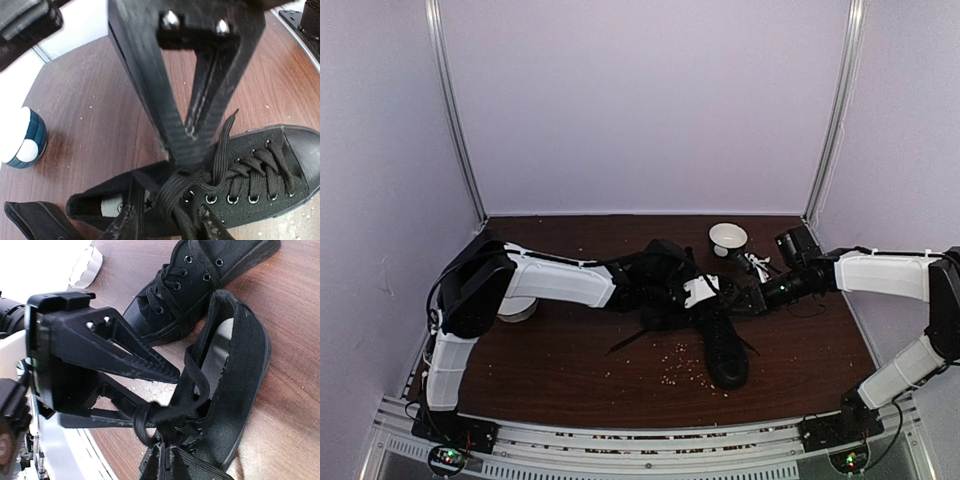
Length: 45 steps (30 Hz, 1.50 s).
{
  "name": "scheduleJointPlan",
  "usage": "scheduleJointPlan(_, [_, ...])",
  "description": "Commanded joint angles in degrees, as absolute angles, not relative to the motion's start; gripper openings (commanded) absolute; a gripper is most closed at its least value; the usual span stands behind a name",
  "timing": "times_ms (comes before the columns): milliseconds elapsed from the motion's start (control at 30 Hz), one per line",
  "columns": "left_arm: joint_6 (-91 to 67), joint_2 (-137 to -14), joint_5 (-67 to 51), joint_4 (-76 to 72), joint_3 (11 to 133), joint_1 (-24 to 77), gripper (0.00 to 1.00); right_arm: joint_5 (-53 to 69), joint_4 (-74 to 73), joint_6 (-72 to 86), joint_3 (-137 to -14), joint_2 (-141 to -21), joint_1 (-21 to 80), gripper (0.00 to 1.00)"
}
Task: Tie the shoes
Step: Adjust the loop with the shoelace on the shoe.
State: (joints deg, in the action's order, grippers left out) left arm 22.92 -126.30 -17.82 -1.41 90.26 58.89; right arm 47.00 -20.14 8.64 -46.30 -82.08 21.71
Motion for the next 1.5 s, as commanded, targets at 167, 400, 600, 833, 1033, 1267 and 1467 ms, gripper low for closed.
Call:
scheduleJointPlan(167, [24.82,-122.21,-16.92,-0.01,88.58,57.92,0.41,46.45,-21.29,7.3,-48.5,-81.38,21.53,0.0])
scheduleJointPlan(400, [24.68,-121.85,-15.98,-0.88,87.39,57.83,0.37,46.7,-19.24,8.05,-48.22,-82.69,21.68,0.0])
scheduleJointPlan(600, [24.03,-125.11,-17.75,-1.05,91.21,57.91,0.38,47.05,-16.89,8.33,-48.73,-84.96,21.9,0.07])
scheduleJointPlan(833, [22.34,-127.62,-19.89,-2.51,93.43,57.92,0.21,48.81,-14.86,8.91,-48.01,-85.94,21.95,0.14])
scheduleJointPlan(1033, [21.74,-128.73,-20.7,-2.67,94.45,57.92,0.08,49.28,-13.35,9.56,-47.87,-87.4,22.14,0.15])
scheduleJointPlan(1267, [19.88,-129.2,-22.19,-4.97,94.42,58.01,0.0,51.43,-10.0,11.73,-46.53,-88.07,22.38,0.2])
scheduleJointPlan(1467, [16.84,-128.82,-22.59,-9.39,93.07,58.01,0.0,51.8,-9.75,11.78,-45.48,-88.72,22.58,0.22])
